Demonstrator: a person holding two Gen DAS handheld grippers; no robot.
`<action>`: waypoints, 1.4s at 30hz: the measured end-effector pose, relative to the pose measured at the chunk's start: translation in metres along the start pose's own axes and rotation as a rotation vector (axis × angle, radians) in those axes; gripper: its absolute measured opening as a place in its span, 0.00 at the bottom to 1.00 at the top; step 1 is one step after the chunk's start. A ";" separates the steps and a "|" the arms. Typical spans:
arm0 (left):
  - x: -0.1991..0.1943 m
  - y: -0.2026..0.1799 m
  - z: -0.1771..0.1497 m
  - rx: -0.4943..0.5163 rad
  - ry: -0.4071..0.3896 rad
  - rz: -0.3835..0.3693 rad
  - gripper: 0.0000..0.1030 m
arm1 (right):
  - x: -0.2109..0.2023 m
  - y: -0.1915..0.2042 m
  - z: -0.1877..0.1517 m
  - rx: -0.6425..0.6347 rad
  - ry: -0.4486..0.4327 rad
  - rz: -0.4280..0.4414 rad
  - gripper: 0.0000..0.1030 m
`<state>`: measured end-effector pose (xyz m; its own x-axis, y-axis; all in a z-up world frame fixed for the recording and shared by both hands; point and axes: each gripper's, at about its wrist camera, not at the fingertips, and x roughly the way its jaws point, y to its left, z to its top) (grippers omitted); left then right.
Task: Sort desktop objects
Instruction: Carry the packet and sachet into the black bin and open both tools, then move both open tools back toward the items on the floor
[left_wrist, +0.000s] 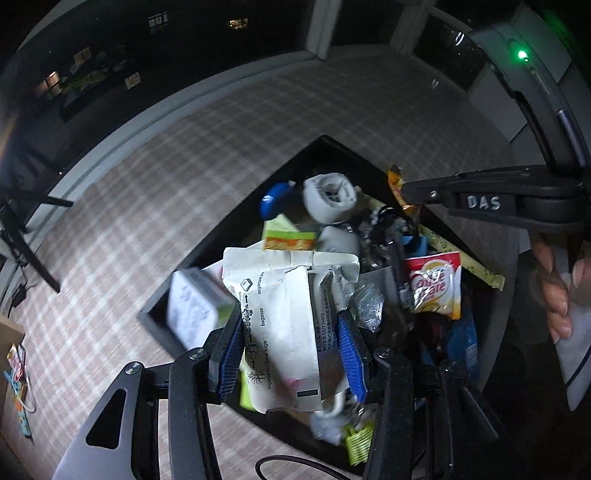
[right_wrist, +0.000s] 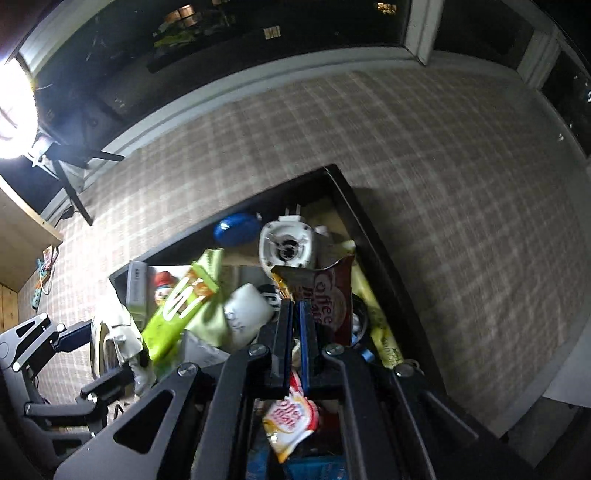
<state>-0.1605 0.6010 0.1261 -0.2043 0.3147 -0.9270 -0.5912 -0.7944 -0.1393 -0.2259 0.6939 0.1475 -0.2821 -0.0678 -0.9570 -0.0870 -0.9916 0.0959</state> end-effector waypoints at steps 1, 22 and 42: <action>0.002 -0.004 0.002 0.004 0.004 -0.005 0.43 | 0.002 -0.002 0.000 0.002 0.003 -0.001 0.03; 0.000 -0.008 0.006 -0.036 0.020 -0.087 0.60 | -0.008 0.006 0.004 -0.029 -0.006 -0.019 0.37; -0.055 0.092 -0.047 -0.171 -0.073 0.091 0.60 | -0.022 0.108 0.005 -0.192 -0.032 0.072 0.37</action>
<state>-0.1669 0.4865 0.1483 -0.3106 0.2693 -0.9116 -0.4281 -0.8959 -0.1188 -0.2337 0.5889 0.1806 -0.3115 -0.1391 -0.9400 0.1176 -0.9873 0.1071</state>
